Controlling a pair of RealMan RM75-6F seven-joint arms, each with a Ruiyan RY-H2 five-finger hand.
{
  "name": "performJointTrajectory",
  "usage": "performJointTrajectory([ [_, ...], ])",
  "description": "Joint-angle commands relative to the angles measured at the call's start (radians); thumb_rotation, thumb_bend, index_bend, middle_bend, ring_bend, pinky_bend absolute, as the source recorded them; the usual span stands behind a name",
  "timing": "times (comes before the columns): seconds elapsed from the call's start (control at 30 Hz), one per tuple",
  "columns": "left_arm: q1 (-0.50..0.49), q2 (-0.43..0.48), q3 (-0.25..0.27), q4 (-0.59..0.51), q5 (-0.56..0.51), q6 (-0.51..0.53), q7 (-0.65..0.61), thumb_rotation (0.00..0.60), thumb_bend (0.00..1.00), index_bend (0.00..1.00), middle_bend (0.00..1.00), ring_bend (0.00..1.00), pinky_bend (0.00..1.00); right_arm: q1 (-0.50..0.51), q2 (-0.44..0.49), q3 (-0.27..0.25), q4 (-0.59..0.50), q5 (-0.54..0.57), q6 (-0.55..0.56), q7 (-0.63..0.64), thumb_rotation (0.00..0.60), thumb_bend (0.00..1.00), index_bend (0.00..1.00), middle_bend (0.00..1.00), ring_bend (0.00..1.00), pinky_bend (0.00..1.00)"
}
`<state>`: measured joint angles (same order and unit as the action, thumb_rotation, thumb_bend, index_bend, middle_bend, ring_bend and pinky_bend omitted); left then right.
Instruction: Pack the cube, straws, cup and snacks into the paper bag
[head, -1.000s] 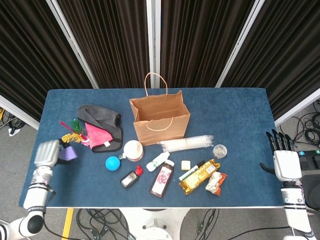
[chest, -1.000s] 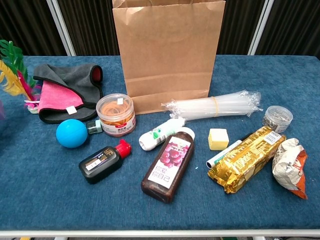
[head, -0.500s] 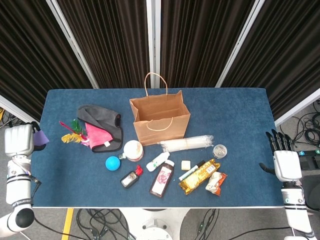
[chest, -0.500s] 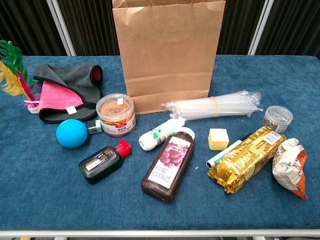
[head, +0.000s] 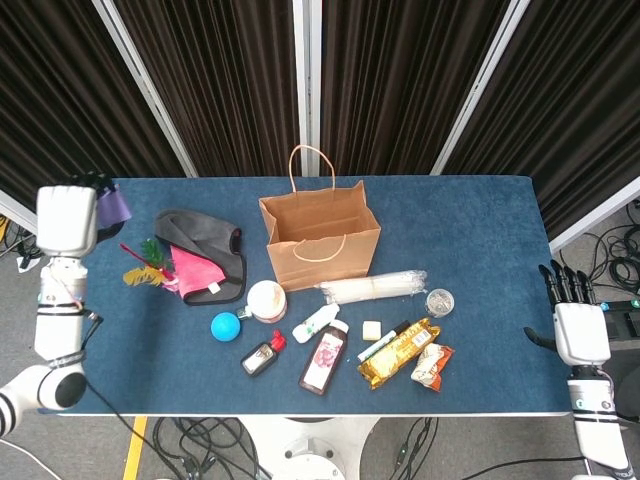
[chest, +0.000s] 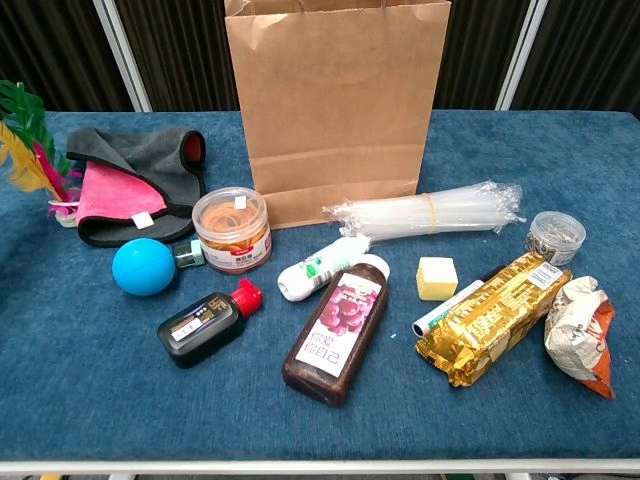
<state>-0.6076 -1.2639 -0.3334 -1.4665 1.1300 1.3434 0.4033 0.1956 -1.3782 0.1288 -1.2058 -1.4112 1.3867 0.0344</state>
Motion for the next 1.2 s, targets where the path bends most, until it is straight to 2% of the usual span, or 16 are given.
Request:
performJointTrajectory([
  [0.03,-0.06,-0.031,-0.037,0.041,0.051,-0.024,-0.052,0.6,0.23,0.63,0.64,0.6,0.69,0.001,-0.001,0.001,0.001,0.001,-0.002,0.001,0.6,0.0,0.0,0.0,0.0,0.0],
  [0.17,-0.119,-0.061,-0.061,0.069,0.089,-0.034,-0.072,0.6,0.23,0.63,0.64,0.6,0.69,0.0,-0.006,-0.001,0.006,0.003,-0.005,0.003,0.6,0.0,0.0,0.0,0.0,0.0],
  [0.47,-0.229,-0.117,-0.105,0.039,0.106,-0.073,-0.063,0.6,0.23,0.63,0.64,0.6,0.69,0.0,-0.016,-0.002,0.028,0.008,-0.015,0.021,0.6,0.0,0.0,0.0,0.0,0.0],
  [0.77,-0.297,-0.175,-0.154,-0.045,0.002,-0.143,-0.104,0.6,0.23,0.63,0.64,0.6,0.69,0.0,-0.025,-0.001,0.058,0.01,-0.021,0.056,0.6,0.0,0.0,0.0,0.0,0.0],
  [0.9,-0.32,-0.216,-0.17,-0.032,-0.014,-0.148,-0.163,0.6,0.23,0.63,0.64,0.6,0.69,-0.002,-0.027,0.0,0.072,0.013,-0.025,0.07,0.6,0.0,0.0,0.0,0.0,0.0],
  [1.0,-0.338,-0.244,-0.165,-0.003,0.002,-0.146,-0.188,0.6,0.23,0.63,0.64,0.6,0.69,-0.002,-0.027,0.002,0.08,0.017,-0.027,0.079,0.6,0.0,0.0,0.0,0.0,0.0],
  [1.2,-0.356,-0.284,-0.169,-0.01,-0.025,-0.164,-0.242,0.6,0.23,0.63,0.64,0.6,0.69,-0.001,-0.031,0.005,0.093,0.024,-0.038,0.09,0.6,0.0,0.0,0.0,0.0,0.0],
])
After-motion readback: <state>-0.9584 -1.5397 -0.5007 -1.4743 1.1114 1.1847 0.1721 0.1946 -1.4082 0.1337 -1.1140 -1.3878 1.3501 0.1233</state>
